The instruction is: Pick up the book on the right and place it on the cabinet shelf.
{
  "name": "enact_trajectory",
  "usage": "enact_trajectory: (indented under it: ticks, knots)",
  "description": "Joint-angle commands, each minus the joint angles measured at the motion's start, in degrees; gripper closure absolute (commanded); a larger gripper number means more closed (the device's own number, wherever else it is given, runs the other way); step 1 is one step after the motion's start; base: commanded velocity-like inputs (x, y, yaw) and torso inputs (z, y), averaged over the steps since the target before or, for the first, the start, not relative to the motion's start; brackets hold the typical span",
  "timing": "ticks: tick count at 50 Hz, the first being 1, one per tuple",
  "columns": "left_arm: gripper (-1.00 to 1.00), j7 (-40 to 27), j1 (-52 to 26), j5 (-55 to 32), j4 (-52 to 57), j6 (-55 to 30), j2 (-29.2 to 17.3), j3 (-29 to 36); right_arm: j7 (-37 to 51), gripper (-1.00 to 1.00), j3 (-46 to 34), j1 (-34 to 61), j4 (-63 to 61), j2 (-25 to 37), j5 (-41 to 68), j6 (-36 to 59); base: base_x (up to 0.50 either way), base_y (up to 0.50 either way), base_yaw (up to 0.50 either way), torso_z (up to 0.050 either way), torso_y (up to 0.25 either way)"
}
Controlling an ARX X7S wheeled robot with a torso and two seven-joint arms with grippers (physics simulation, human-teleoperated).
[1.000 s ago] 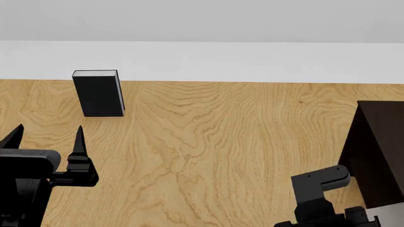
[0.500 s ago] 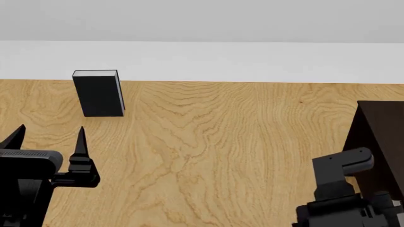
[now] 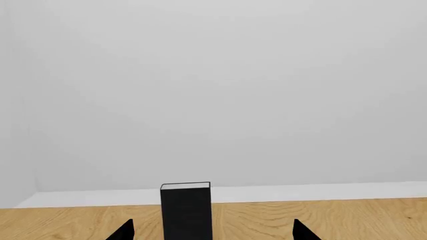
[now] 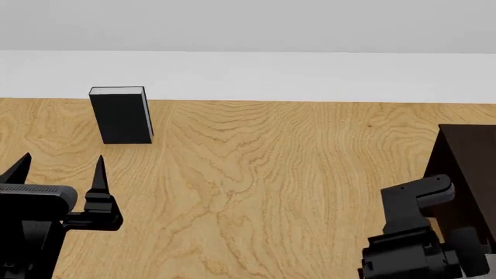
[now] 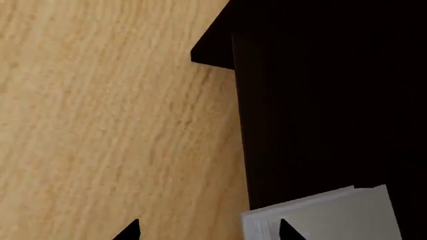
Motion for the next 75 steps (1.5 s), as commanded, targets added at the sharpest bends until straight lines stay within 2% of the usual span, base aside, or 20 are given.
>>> enact_trajectory:
  ticks: [1, 17, 35, 54, 65, 75]
  knots:
    - [-1.0, -0.11, 0.03, -0.14, 0.08, 0.0, -0.07, 0.1, -1.42, -1.0, -10.93, 2.67, -0.2, -0.19, -0.05, -4.57, 0.0, 0.0, 0.0, 0.0, 0.0]
    - [-1.0, -0.27, -0.02, -0.47, 0.32, -0.14, -0.24, 0.14, -3.56, -1.0, -11.78, 1.26, -2.62, -2.54, -0.16, -6.94, 0.0, 0.0, 0.0, 0.0, 0.0]
    - [-1.0, -0.4, 0.04, -0.7, 0.6, 0.04, -0.46, 0.17, -4.55, -1.0, -11.09, -5.2, -29.29, 0.75, 1.5, 5.7, 0.0, 0.0, 0.0, 0.0, 0.0]
    - [-1.0, -0.61, 0.05, -0.88, 0.83, 0.11, -0.63, 0.27, 2.88, -1.0, -0.62, -20.0, -67.13, 5.61, 6.54, 15.0, 0.0, 0.0, 0.0, 0.0, 0.0]
    - [-1.0, -0.92, 0.32, -1.39, 1.6, 0.07, -0.88, -0.06, 5.97, -1.0, 2.13, -26.53, -77.43, 6.09, 7.23, 15.07, 0.0, 0.0, 0.0, 0.0, 0.0]
    - [-1.0, -1.12, 0.43, -1.39, 1.21, 0.51, -0.55, 0.05, 6.54, -1.0, 1.77, -27.67, -81.96, 5.99, 7.57, 16.44, 0.0, 0.0, 0.0, 0.0, 0.0]
